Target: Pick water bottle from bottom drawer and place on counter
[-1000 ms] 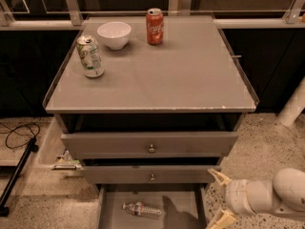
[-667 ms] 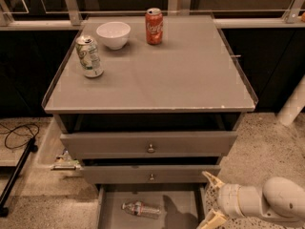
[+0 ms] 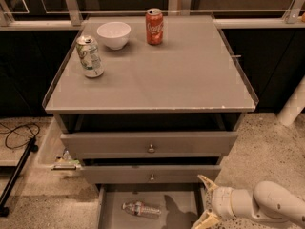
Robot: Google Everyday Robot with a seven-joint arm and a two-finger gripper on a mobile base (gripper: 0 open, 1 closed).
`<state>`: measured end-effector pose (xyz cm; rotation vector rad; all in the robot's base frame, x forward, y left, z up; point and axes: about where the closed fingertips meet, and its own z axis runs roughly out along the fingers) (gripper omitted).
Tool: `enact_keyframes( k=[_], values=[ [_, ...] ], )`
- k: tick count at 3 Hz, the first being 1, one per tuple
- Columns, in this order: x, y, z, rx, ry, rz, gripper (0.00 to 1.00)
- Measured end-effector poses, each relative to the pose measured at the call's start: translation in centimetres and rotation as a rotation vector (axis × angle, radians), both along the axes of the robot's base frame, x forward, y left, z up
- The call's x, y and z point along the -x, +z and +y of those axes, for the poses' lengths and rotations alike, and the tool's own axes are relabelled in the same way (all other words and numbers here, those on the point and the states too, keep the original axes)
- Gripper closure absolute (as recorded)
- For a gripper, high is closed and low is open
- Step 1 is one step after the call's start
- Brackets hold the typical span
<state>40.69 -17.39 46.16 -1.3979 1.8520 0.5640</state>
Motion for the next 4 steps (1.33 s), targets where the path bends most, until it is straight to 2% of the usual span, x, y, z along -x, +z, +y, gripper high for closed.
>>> enact_keyframes(
  k=[1, 2, 3, 4],
  values=[
    [-0.6, -2.1, 1.6, 0.009, 0.008, -0.001, 0.00],
    [-1.6, -6.5, 4.4, 0.047, 0.045, -0.044, 0.00],
    [-2.8, -10.8, 5.6, 0.083, 0.074, -0.114, 0.00],
    [-4.2, -17.2, 7.4, 0.043, 0.131, -0.131, 0.00]
  ],
)
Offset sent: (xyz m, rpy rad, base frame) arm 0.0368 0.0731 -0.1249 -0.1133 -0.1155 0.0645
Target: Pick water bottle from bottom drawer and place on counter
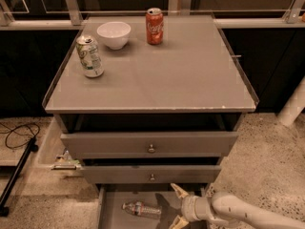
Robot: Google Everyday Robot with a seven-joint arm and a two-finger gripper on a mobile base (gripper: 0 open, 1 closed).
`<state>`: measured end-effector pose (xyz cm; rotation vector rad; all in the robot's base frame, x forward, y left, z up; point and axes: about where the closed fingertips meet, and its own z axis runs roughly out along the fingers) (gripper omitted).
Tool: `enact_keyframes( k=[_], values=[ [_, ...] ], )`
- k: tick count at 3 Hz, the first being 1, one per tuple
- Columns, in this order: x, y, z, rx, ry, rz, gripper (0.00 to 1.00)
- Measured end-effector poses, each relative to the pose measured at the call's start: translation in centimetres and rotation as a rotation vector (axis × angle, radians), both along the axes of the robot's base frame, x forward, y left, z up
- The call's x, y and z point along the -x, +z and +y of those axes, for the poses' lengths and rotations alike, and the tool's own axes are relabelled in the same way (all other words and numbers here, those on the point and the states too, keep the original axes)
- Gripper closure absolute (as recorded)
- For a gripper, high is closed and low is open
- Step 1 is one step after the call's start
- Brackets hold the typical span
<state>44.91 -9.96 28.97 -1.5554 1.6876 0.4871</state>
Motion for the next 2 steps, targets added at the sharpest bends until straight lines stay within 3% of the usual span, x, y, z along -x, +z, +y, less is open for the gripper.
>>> enact_keyframes(
  k=[2],
  values=[
    [0.14, -1.10, 0.84, -0.004, 0.009, 0.016, 0.00]
  ],
)
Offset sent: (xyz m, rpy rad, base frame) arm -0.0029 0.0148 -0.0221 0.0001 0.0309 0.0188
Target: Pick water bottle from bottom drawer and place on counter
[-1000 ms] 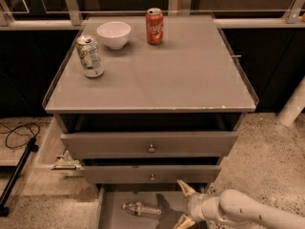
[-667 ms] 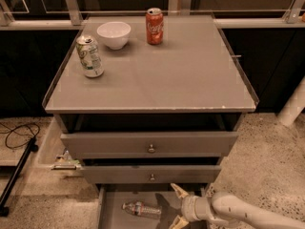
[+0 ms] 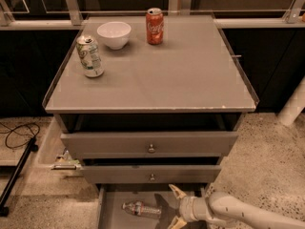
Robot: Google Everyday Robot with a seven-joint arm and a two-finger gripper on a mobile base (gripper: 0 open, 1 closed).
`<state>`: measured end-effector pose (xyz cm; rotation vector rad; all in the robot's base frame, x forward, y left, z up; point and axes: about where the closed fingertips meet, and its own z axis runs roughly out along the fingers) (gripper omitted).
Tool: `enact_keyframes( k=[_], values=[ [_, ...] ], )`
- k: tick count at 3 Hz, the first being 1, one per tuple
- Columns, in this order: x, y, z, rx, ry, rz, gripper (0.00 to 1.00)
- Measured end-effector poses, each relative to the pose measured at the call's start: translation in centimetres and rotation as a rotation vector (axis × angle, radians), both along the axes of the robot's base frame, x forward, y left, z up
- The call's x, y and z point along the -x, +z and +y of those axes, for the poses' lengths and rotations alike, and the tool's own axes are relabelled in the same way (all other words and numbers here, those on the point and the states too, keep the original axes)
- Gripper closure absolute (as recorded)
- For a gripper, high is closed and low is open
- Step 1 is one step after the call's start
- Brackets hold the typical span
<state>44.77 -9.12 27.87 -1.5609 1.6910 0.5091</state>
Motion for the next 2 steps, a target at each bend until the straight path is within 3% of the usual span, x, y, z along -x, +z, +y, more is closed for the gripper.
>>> enact_keyframes(
  k=[2],
  values=[
    [-0.1, -7.7, 5.1, 0.000, 0.048, 0.088, 0.00]
  ],
)
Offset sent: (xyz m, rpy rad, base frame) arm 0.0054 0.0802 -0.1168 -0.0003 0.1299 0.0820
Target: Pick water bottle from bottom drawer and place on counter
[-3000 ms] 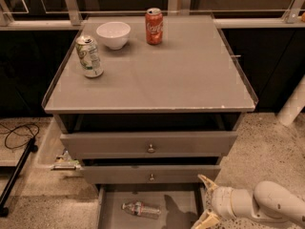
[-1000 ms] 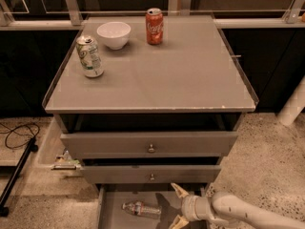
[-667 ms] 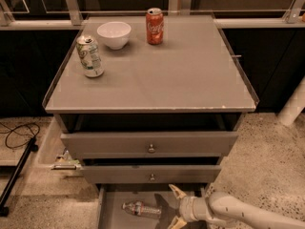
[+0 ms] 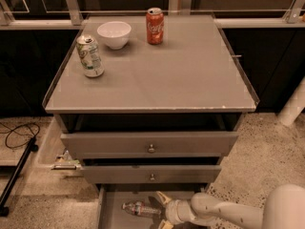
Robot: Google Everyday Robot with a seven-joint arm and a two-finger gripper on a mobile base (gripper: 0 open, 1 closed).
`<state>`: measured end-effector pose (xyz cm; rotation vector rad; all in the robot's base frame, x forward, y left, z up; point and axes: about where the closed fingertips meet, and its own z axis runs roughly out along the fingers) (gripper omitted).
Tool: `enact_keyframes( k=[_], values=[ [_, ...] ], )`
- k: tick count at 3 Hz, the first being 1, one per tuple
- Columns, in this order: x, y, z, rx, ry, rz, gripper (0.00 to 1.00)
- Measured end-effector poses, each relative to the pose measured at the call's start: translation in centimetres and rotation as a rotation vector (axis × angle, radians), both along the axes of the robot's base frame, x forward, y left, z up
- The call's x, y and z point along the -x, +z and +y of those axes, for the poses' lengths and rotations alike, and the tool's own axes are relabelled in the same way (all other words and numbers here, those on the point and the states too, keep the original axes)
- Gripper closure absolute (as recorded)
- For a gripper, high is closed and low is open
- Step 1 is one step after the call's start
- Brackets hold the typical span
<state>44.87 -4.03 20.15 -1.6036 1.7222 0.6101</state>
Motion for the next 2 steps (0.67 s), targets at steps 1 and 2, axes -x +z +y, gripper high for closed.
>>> enact_keyframes(
  k=[1, 2],
  values=[
    [-0.5, -1.6, 1.8, -0.018, 0.012, 0.014, 0.00],
    [-1.5, -2.3, 3.0, -0.035, 0.011, 0.010, 0.00]
  ],
)
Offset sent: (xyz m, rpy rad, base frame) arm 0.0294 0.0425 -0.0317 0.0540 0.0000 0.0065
